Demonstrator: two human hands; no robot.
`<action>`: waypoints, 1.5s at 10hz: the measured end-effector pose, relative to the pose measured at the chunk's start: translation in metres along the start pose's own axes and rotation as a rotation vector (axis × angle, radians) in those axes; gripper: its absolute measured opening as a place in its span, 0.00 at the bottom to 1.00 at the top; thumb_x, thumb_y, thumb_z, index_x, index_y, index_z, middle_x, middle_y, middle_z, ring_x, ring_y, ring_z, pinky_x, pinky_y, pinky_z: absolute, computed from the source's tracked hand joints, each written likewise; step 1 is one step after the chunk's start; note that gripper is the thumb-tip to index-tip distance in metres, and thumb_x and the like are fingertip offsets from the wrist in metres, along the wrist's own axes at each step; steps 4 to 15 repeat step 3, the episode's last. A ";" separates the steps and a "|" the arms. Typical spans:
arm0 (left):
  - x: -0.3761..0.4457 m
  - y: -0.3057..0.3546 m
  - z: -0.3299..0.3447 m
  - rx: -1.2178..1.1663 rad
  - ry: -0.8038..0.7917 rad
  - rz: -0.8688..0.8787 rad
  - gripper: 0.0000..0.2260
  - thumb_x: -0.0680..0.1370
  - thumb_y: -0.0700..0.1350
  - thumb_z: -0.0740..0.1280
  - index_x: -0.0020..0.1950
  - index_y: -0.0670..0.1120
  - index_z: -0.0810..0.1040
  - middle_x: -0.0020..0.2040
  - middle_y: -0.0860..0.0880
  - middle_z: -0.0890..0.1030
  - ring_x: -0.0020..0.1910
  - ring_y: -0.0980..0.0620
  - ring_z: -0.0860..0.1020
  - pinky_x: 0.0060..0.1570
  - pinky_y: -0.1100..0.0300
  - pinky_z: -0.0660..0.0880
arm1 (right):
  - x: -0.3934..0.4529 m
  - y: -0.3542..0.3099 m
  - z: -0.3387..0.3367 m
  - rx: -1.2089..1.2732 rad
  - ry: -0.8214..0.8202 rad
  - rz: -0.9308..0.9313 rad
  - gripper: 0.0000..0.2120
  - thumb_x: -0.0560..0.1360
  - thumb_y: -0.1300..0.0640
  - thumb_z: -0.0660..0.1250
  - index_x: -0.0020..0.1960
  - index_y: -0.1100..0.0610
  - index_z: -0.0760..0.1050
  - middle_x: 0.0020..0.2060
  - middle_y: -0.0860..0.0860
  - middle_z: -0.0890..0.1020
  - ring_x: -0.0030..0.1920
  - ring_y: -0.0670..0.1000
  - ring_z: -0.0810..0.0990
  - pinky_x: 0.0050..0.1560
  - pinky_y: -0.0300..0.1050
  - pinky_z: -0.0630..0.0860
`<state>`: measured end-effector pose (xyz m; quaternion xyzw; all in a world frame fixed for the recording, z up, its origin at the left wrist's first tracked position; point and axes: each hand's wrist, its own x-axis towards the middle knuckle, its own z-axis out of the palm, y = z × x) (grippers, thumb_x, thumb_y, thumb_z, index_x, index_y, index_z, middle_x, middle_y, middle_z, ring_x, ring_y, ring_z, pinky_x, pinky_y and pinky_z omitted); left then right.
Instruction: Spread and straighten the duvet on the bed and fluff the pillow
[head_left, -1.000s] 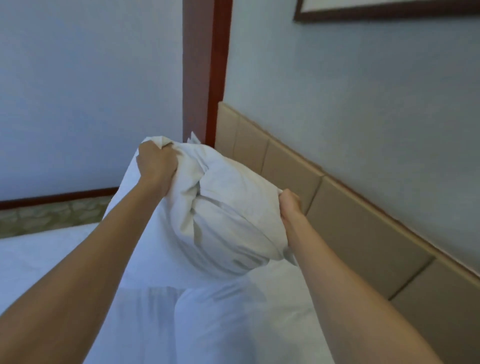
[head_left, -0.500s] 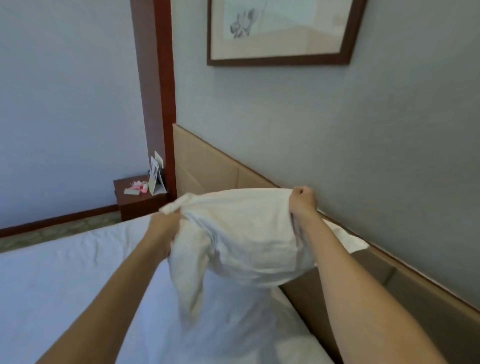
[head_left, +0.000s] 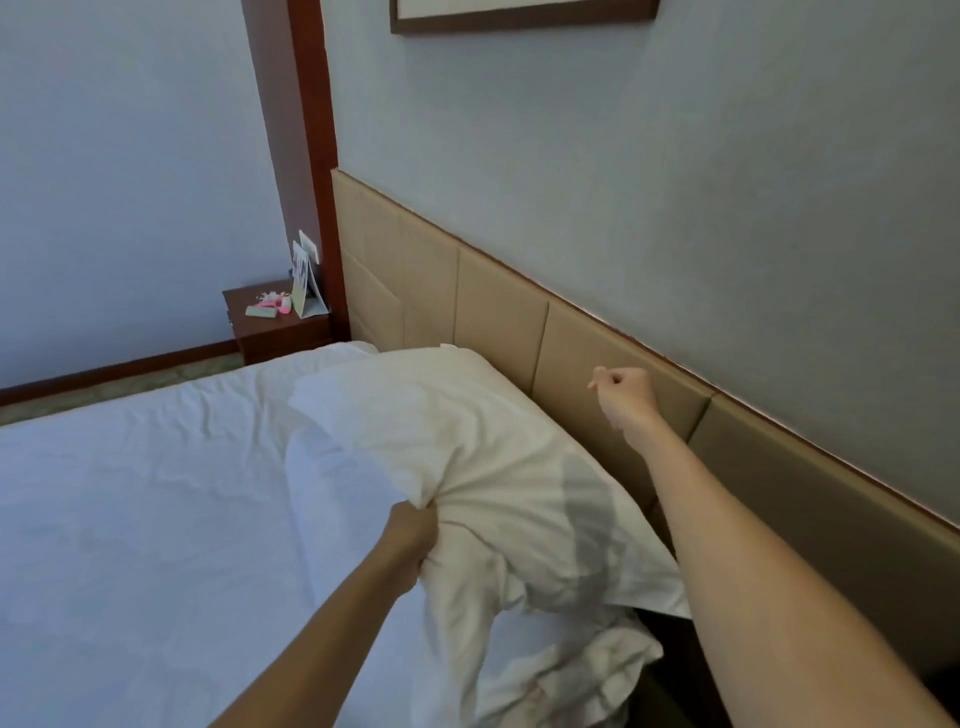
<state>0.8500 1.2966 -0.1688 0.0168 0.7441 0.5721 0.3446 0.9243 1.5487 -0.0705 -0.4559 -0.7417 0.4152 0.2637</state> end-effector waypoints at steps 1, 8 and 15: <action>-0.013 -0.003 0.000 0.046 -0.133 -0.089 0.15 0.82 0.42 0.56 0.67 0.38 0.68 0.52 0.42 0.77 0.44 0.46 0.77 0.34 0.59 0.75 | -0.027 0.017 0.009 -0.125 -0.200 0.035 0.17 0.80 0.52 0.62 0.35 0.57 0.77 0.27 0.50 0.74 0.25 0.50 0.66 0.28 0.40 0.64; -0.037 -0.023 -0.039 0.403 -0.098 -0.011 0.08 0.76 0.36 0.59 0.48 0.36 0.76 0.38 0.42 0.80 0.28 0.48 0.77 0.27 0.66 0.64 | -0.072 0.044 0.016 -0.163 -0.282 0.079 0.18 0.78 0.56 0.63 0.30 0.57 0.72 0.24 0.47 0.71 0.24 0.50 0.58 0.24 0.38 0.56; -0.037 -0.023 -0.039 0.403 -0.098 -0.011 0.08 0.76 0.36 0.59 0.48 0.36 0.76 0.38 0.42 0.80 0.28 0.48 0.77 0.27 0.66 0.64 | -0.072 0.044 0.016 -0.163 -0.282 0.079 0.18 0.78 0.56 0.63 0.30 0.57 0.72 0.24 0.47 0.71 0.24 0.50 0.58 0.24 0.38 0.56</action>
